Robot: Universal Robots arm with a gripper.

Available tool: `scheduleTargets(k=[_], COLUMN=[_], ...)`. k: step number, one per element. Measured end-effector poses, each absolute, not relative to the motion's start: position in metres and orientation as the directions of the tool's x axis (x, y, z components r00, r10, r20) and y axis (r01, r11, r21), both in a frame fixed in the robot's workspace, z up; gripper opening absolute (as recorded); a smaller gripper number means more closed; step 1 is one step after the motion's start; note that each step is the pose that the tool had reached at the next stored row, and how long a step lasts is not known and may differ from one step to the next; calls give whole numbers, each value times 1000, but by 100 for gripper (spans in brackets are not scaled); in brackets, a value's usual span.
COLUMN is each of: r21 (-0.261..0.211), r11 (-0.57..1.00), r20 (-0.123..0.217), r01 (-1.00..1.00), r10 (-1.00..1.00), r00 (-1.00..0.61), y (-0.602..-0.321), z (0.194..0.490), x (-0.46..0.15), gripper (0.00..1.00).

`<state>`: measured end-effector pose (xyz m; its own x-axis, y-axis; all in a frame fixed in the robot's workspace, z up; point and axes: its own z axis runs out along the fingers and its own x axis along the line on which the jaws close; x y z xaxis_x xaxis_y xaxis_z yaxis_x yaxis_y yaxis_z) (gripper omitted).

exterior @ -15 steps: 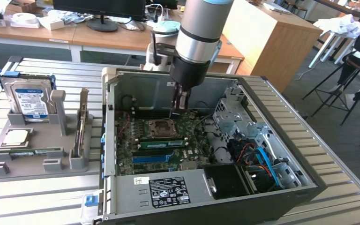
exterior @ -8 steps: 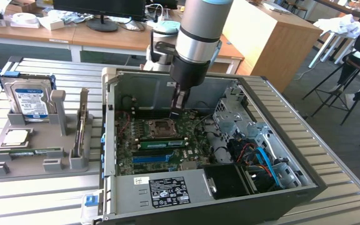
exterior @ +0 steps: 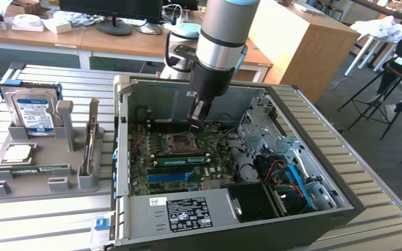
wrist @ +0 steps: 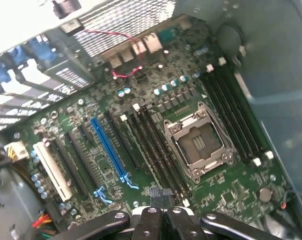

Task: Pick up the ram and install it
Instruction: 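Press down the ram until it locks into place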

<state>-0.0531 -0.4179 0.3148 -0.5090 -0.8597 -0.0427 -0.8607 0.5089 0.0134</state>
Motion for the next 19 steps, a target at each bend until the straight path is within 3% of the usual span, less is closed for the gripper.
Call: scheduleTargets(k=[19], r21=[13], r11=[767], r20=[-43], r01=[-642], r10=[-641], r00=[-767], y=[-418], z=[315], x=[-53], gripper=[10])
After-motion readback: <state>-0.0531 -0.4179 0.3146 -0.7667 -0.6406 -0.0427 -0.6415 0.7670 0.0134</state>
